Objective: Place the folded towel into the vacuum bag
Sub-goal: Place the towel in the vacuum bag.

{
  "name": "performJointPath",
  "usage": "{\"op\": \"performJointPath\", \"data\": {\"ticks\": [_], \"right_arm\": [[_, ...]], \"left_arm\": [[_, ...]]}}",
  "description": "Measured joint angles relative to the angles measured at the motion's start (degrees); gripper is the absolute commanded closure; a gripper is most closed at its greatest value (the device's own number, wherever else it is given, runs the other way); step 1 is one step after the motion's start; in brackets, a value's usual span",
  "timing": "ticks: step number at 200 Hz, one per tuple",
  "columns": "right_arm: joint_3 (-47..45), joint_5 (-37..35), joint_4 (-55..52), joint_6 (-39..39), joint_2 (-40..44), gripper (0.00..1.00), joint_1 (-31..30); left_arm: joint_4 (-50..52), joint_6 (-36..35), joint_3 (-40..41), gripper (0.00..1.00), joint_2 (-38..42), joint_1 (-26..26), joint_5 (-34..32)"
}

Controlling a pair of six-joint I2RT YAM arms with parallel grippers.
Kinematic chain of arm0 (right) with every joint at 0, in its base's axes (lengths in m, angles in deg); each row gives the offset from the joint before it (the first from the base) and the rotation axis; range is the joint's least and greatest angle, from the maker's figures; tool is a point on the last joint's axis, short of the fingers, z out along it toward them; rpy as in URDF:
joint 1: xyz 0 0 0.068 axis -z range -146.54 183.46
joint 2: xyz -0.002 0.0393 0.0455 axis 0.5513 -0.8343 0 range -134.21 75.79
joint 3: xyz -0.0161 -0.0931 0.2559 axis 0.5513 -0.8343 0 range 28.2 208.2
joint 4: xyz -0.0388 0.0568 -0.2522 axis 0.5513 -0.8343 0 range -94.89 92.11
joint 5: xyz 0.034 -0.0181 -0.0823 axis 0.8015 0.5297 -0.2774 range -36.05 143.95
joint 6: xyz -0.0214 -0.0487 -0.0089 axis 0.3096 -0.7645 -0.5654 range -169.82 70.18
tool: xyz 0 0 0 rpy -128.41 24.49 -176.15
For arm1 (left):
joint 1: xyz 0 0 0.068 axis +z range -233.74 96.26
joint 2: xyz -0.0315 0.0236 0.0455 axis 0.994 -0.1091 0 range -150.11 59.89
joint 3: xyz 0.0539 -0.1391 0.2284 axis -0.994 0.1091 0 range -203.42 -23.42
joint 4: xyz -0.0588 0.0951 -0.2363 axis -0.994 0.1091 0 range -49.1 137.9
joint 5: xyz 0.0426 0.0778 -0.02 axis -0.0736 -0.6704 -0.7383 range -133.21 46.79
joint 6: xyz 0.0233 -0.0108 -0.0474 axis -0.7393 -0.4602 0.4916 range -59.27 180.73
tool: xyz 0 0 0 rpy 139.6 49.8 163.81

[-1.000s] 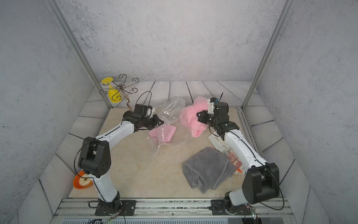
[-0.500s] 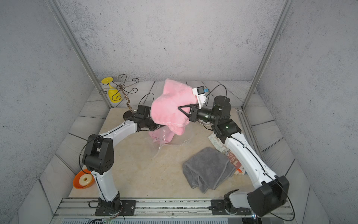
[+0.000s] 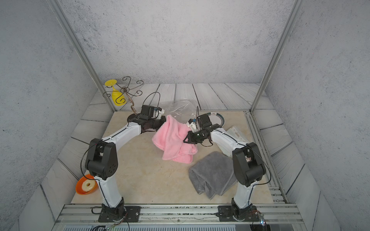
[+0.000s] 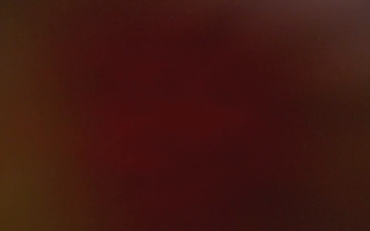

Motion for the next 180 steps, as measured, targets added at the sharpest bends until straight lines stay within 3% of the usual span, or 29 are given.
{"op": "performJointPath", "data": {"ticks": [38,81,144,180], "right_arm": [[2.3,-8.4,-4.8,2.3,-2.4,0.99,2.0],[2.3,-12.8,-7.7,6.1,-2.9,0.98,6.4],[-0.4,-13.2,-7.8,11.0,-2.9,0.97,10.0],[-0.9,-7.0,-3.3,14.1,-2.3,0.95,10.2]], "left_arm": [[0.9,-3.5,0.1,1.00,2.8,-0.8,1.7],[2.1,-9.2,0.7,1.00,8.6,-1.4,3.1],[6.0,-17.4,0.6,1.00,9.5,-1.7,6.7],[7.3,-19.2,0.4,1.00,9.4,-4.0,5.5]]}}
